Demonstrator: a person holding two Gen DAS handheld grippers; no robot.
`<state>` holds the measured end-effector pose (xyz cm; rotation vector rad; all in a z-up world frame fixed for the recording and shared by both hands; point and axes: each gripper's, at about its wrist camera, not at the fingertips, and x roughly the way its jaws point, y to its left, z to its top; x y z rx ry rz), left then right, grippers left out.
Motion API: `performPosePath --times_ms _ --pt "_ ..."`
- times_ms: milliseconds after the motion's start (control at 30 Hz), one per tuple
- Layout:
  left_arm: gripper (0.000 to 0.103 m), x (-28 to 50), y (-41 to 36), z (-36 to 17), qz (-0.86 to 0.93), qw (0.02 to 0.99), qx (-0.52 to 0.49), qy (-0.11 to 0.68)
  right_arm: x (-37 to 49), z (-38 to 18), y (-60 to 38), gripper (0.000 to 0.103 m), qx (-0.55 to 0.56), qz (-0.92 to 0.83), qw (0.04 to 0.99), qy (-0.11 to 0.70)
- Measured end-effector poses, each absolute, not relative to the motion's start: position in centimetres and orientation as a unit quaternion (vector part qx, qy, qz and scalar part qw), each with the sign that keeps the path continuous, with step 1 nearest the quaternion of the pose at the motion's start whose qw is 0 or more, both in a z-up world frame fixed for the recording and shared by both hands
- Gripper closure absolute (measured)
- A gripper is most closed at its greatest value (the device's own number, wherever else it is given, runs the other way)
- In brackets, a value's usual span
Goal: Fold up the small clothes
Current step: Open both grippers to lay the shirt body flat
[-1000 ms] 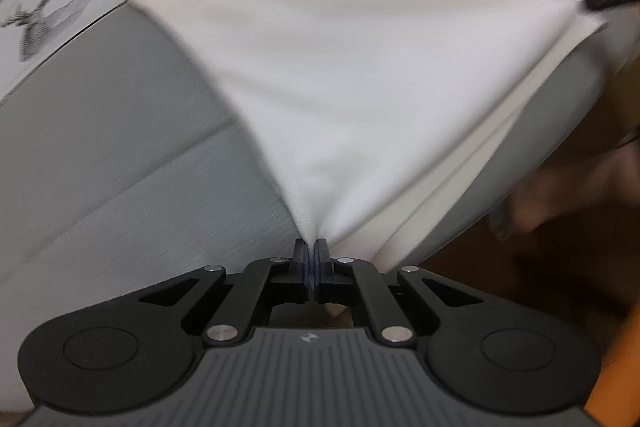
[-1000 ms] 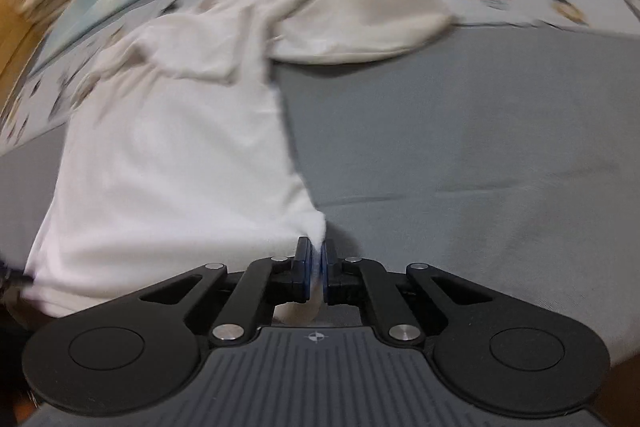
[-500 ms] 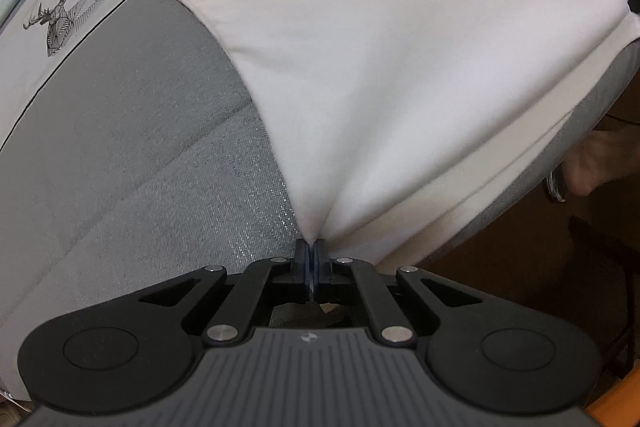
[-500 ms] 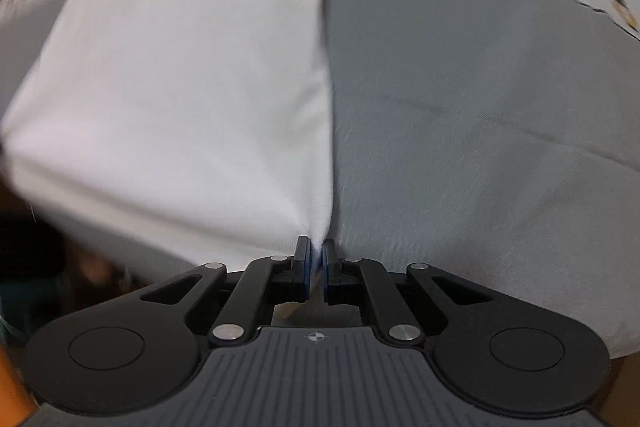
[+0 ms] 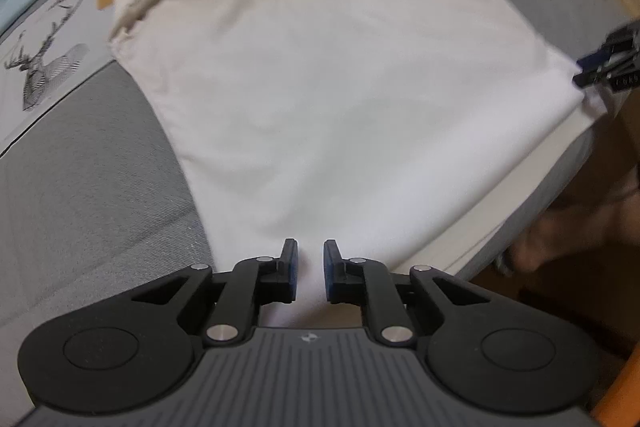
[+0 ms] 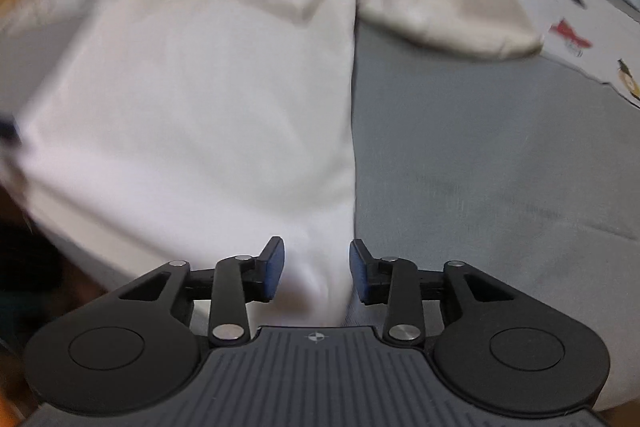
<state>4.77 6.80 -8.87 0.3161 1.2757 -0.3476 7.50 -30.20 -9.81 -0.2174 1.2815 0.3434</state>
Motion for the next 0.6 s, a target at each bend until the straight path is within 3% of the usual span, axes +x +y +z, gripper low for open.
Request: performPosePath --times_ms 233,333,433,600 --pt "0.076 5.7 4.2 -9.0 -0.158 0.786 0.161 0.576 8.5 -10.9 -30.8 0.065 -0.088 0.128 0.793 0.589" --pt "0.074 6.6 3.4 -8.5 -0.152 0.798 0.146 0.564 8.4 -11.8 -30.1 0.065 -0.118 0.137 0.785 0.592" --pt "0.074 7.6 2.6 -8.4 -0.15 0.806 0.133 0.557 9.1 -11.3 -30.9 0.065 -0.075 0.129 0.799 0.582" --pt "0.072 9.4 1.5 -11.1 -0.15 0.797 0.139 0.569 9.6 -11.7 -31.4 0.065 -0.069 0.122 0.8 0.583"
